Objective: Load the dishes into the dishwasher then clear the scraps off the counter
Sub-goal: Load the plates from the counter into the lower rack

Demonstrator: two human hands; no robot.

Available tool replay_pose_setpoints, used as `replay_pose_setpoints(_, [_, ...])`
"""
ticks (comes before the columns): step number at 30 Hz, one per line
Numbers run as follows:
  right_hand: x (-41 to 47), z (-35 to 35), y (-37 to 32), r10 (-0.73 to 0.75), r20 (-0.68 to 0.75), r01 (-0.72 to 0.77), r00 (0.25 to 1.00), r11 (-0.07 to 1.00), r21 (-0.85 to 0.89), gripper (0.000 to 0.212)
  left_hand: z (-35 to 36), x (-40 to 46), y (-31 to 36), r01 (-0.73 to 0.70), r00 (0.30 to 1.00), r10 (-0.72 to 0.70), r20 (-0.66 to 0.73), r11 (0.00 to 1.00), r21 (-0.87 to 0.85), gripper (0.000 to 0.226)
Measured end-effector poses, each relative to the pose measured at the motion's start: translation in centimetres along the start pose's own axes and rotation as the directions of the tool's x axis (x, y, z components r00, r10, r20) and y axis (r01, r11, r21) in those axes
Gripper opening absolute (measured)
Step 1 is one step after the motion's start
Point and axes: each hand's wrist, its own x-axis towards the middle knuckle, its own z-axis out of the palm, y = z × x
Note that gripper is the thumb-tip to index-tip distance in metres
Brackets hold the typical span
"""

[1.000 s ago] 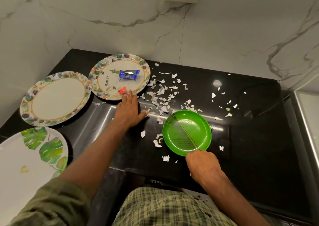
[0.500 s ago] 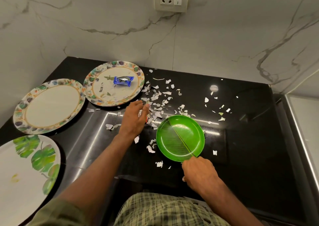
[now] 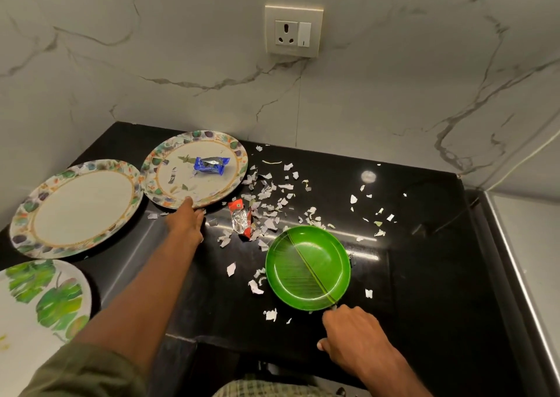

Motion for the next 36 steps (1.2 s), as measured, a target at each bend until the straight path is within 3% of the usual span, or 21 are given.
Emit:
replay_pose_setpoints(4, [0.1,-0.2,-0.4,-0.007,0.017,0.007,1.0,1.0,-0.011,0.041,1.0,1.6,1.0,0.098,0.995,-0.098,-0.004,0.995,-0.032,0.043])
replay_pose_setpoints(10, [0.0,-0.3,-0.2,0.001,0.021,-0.001,1.0,1.0,0.024,0.042,1.3,1.7,1.6,0.069,0.995,-0.068,-0.074,0.998,0.002,0.047])
replay_pose_setpoints(16, [0.5,-0.8,-0.4,0.007,0.065,-0.012,0.998,0.997,0.079,0.051,0.5,-0.7,1.9,0.077,0.997,-0.079,-0.021,0.994,-0.079,0.054])
replay_pose_setpoints(27, [2.3,-0.2,0.1,0.009,-0.006,-0.008,1.0,0.983,0.181,0.052,-2.3,-1.6,0.6,-0.025,0.999,0.018,0.045,0.987,0.162,0.036])
replay_pose_setpoints(36, [2.4,-0.7,0.2,-0.007,0.013,0.005,1.0,0.991,0.136,0.051,-2.6,-2.6,1.6,0.021,0.992,-0.068,0.106,0.92,0.392,0.038])
